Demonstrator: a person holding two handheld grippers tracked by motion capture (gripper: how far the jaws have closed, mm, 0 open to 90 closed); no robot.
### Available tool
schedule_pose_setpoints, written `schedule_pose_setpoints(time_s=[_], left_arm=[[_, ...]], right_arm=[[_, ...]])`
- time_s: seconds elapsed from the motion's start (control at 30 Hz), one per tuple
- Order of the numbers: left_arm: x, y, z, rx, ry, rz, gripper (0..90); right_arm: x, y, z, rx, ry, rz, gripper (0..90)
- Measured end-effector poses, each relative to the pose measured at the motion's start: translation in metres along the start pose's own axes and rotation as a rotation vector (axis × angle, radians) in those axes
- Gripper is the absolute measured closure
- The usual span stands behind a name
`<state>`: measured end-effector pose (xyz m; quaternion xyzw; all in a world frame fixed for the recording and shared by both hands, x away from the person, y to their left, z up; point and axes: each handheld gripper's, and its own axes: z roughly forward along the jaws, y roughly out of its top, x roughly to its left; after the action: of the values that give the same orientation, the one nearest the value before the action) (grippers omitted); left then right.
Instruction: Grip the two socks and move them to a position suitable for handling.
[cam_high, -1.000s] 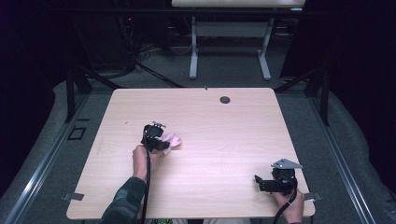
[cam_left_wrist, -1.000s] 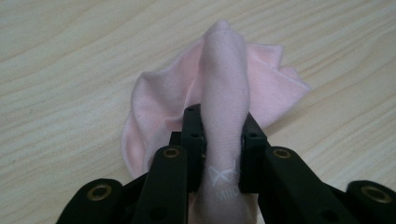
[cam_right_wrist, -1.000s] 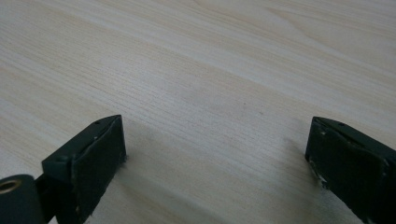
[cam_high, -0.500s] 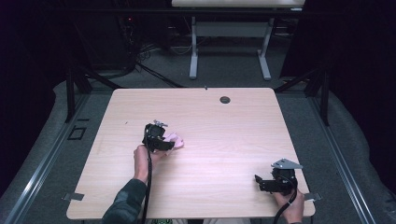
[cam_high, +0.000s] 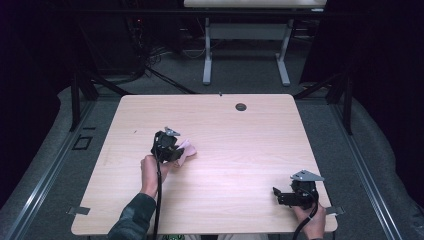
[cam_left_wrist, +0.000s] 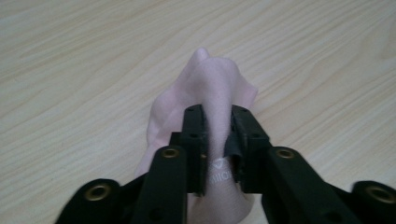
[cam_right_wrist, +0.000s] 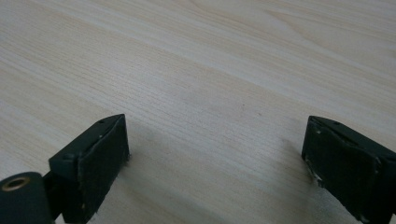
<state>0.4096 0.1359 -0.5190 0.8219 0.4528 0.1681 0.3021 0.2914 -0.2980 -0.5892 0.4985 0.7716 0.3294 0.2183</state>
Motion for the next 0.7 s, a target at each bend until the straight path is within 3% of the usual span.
schedule_pose_setpoints(time_s=[0.17,0.4,0.57,0.7], left_arm=[[0.002,-0.001,-0.003,-0.003,-0.036,-0.009,82.8],[-0.006,0.005,-0.024,-0.052,-0.1,-0.019,82.8],[-0.028,0.011,-0.043,-0.093,-0.165,0.025,82.6],[-0.05,0.009,-0.048,-0.094,-0.234,0.057,82.2]], right_arm=[[0.0,0.0,0.0,0.001,-0.006,-0.004,6.5],[0.0,0.0,0.0,-0.003,-0.002,0.002,6.6],[0.0,0.0,0.0,-0.002,-0.003,0.003,6.6],[0.0,0.0,0.0,-0.004,-0.004,0.005,6.8]])
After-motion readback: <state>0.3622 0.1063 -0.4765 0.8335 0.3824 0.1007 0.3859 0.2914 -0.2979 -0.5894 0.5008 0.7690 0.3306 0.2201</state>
